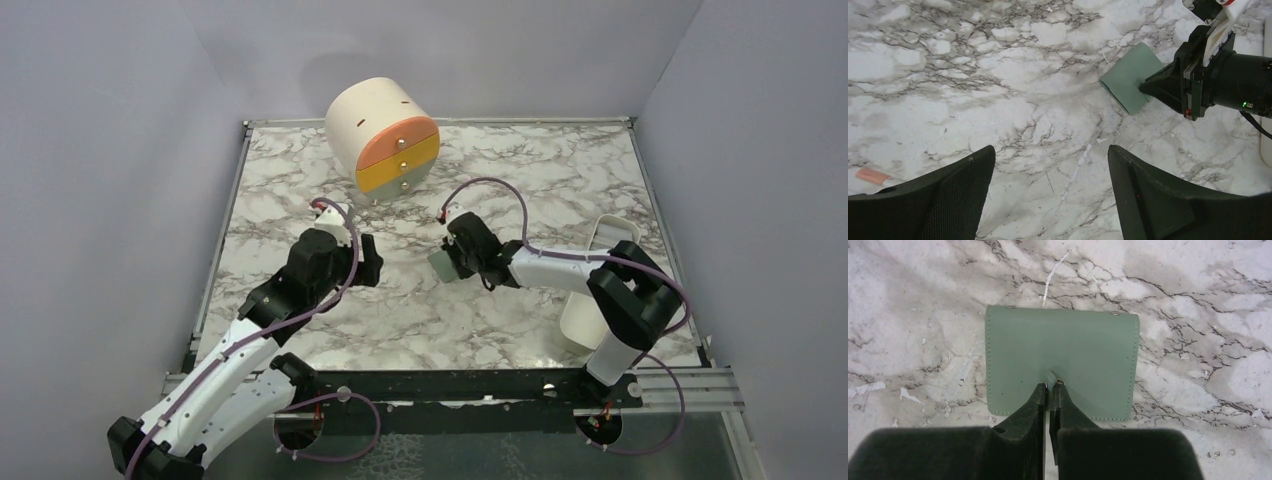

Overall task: Put the credit cards into the card holder
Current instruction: Open the card holder at the center of the board.

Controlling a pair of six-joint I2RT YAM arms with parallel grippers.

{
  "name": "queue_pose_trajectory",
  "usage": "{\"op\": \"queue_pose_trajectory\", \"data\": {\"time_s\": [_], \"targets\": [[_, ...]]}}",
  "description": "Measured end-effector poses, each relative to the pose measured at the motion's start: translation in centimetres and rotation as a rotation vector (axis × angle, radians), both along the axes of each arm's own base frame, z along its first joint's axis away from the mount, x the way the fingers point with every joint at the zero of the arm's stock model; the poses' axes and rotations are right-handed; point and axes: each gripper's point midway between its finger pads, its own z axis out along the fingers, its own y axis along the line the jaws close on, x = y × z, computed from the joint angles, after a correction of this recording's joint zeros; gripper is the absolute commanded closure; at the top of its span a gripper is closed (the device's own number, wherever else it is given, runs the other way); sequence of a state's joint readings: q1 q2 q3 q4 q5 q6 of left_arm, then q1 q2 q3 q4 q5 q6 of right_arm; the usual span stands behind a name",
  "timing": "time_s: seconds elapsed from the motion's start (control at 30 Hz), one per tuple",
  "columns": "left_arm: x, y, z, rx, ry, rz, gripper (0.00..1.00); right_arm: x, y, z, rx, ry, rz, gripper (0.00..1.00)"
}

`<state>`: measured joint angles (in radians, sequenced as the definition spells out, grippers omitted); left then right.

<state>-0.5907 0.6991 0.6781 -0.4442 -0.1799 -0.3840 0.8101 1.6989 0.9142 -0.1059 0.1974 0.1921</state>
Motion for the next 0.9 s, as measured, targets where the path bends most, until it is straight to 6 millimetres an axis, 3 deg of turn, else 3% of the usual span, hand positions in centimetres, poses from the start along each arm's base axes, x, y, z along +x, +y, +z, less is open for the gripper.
{"op": "queue_pose_trajectory", "data": {"time_s": [0.2, 0.37, 0.6, 0.9], "targets": [[-0.8, -2.5, -2.8, -0.107, 0.159, -0.022, 0.23, -1.2, 0.0, 0.5, 0.021, -0.013, 0.087, 0.99], [-2.2, -4.1, -6.3, -0.164, 0.308, -0.062, 0.25, -2.4, 1.0, 3.0, 0.118, -0.065, 0.197, 0.99], [-1.5, -5.2, -6.4, -0.276, 0.368, -0.083, 0.25, -4.9, 3.4, 7.3, 0.302, -0.158, 0.408, 0.99], [-2.1, -6.7, -7.4, -0.325, 0.424, -0.176, 0.26, -6.8, 5.2, 9.0, 0.396, -0.221, 0.596, 0.99]]}}
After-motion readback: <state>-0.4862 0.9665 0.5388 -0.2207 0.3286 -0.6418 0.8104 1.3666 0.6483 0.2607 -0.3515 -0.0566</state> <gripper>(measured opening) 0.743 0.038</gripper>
